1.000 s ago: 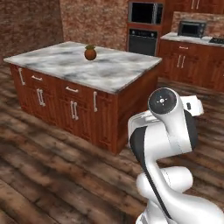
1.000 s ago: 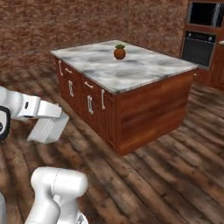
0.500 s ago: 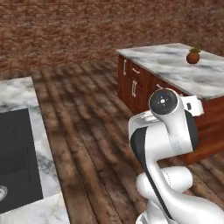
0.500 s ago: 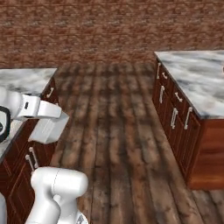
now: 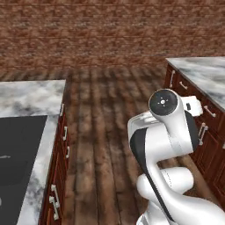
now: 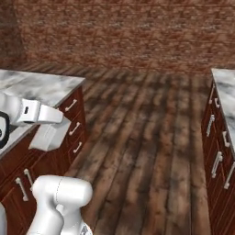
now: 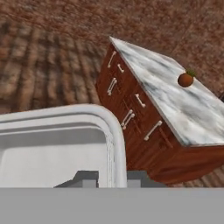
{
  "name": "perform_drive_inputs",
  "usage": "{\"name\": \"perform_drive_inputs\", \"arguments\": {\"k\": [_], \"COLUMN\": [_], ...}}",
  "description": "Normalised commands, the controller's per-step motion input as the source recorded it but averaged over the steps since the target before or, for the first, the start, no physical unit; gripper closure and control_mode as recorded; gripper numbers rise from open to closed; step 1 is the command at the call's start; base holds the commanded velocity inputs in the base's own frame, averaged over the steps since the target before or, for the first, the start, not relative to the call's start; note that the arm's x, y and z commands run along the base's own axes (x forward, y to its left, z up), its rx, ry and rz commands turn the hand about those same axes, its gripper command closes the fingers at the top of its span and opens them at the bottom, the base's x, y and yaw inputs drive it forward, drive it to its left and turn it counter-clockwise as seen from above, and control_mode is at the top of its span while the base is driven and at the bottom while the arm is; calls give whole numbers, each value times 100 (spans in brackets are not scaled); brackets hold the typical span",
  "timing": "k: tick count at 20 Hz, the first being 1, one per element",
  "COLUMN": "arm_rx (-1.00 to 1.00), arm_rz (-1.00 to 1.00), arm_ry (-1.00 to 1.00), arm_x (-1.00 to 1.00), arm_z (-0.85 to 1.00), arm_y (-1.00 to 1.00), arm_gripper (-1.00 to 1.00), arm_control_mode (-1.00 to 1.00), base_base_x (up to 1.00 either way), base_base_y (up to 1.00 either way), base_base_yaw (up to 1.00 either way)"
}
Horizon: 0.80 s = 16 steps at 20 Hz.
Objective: Retrieve the tupperware and aluminum foil from the cabinet and place them on the dining counter near the plate with tomato and eggplant to prepare for storing leftovers.
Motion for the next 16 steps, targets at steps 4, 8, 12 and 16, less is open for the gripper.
{"name": "perform_drive_inputs", "arguments": {"k": [4, 8, 12, 16], "arm_rx": [0, 0, 0, 0], "arm_rz": [0, 0, 0, 0], "arm_ry": [0, 0, 0, 0], "arm_x": [0, 0, 0, 0], "arm_z": [0, 0, 0, 0], "arm_y": [0, 0, 0, 0], "arm_gripper": [100, 100, 100, 100], "arm_control_mode": [100, 100, 100, 100], "base_base_x": [100, 100, 100, 100], "base_base_y": [-78, -64, -58, -56], "base_base_yaw": [31, 33, 35, 36]}}
